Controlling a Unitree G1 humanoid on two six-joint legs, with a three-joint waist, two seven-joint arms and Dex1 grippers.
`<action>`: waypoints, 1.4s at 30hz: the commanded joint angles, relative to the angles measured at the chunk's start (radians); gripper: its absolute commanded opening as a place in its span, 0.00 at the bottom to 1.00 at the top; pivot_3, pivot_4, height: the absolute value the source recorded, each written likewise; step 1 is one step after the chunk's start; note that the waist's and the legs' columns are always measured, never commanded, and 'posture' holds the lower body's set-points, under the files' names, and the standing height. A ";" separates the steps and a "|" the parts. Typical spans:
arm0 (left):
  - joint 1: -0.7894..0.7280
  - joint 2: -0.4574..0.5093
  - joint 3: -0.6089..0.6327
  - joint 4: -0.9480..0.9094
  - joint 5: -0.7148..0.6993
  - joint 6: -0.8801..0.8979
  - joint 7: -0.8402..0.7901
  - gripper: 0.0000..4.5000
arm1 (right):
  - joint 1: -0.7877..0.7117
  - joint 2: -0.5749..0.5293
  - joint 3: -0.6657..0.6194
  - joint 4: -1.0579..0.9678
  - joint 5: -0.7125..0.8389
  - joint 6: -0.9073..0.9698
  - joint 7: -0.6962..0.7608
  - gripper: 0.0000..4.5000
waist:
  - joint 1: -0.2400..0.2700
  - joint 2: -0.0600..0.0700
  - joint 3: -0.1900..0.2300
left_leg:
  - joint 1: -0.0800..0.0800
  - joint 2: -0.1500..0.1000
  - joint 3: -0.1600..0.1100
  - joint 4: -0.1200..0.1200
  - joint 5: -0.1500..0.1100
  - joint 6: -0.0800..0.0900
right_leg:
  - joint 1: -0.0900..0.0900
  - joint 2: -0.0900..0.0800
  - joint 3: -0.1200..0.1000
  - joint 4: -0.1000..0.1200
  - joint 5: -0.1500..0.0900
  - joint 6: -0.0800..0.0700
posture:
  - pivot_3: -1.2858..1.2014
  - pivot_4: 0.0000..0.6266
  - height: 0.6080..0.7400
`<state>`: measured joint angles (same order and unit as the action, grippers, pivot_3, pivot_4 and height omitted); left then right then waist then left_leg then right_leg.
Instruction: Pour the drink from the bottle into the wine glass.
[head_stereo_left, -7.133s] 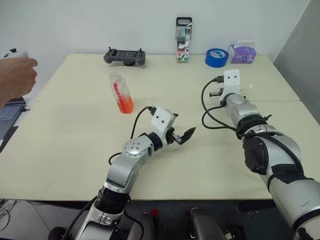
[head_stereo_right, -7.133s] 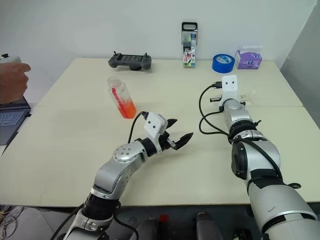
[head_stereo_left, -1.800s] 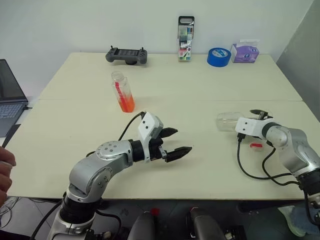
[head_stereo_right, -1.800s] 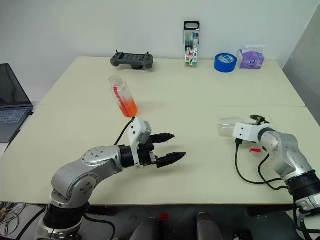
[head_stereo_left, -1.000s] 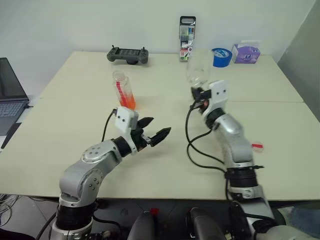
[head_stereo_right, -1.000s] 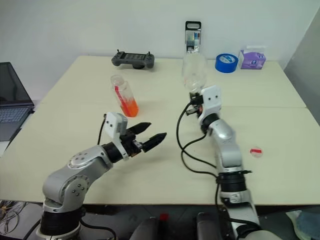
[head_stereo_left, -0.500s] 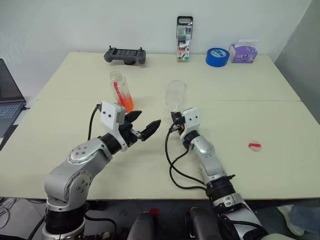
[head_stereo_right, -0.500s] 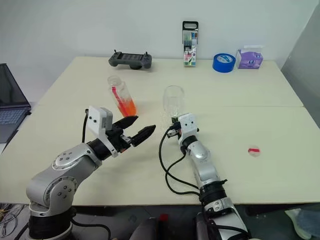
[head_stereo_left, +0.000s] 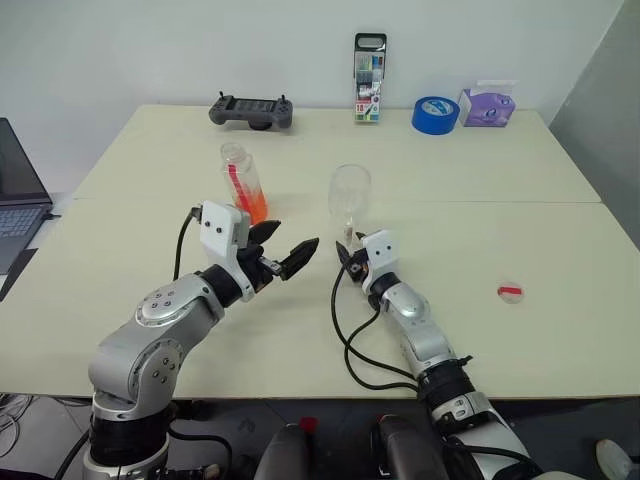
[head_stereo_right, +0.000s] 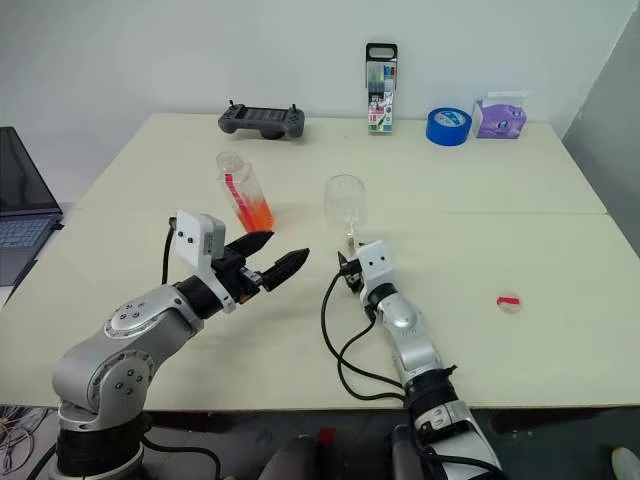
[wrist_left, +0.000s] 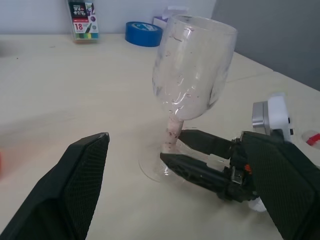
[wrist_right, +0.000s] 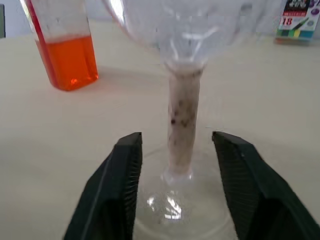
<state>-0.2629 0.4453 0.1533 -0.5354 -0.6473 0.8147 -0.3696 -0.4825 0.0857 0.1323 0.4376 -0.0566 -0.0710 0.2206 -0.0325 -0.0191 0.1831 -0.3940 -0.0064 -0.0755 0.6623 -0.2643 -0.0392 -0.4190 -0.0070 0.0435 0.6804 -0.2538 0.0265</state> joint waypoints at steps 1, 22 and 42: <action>0.006 -0.002 -0.009 0.013 0.031 -0.055 -0.008 1.00 | 0.024 -0.013 0.012 -0.154 0.014 0.041 0.018 0.88 | 0.000 0.000 0.000 | 0.000 0.000 0.000 0.000 0.000 0.000 | 0.000 0.000 0.000 0.000 0.000 0.000 | 0.52 0.24 1.00; -0.074 -0.085 0.047 0.342 0.358 -0.416 0.179 1.00 | -0.375 -0.772 -0.475 -1.023 0.759 1.387 0.476 0.99 | 0.002 0.000 0.000 | -0.001 -0.001 0.000 0.000 -0.001 0.001 | 0.001 0.002 -0.004 -0.001 0.000 0.000 | 0.52 0.24 1.00; -0.324 -0.043 0.053 0.559 0.383 -0.345 0.157 1.00 | -0.457 -0.866 -0.270 -0.886 0.898 1.264 0.576 0.99 | 0.006 -0.001 0.000 | -0.004 -0.001 0.001 0.002 -0.002 0.004 | -0.001 -0.002 -0.003 -0.001 0.000 0.000 | 0.52 0.24 1.00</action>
<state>-0.5623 0.3904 0.2046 0.0095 -0.2781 0.5000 -0.2071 -0.9274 -0.7677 -0.1327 -0.4431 0.8450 1.2299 0.7871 -0.0269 -0.0200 0.1835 -0.3979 -0.0078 -0.0742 0.6638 -0.2660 -0.0356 -0.4196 -0.0086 0.0404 0.6789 -0.2541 0.0265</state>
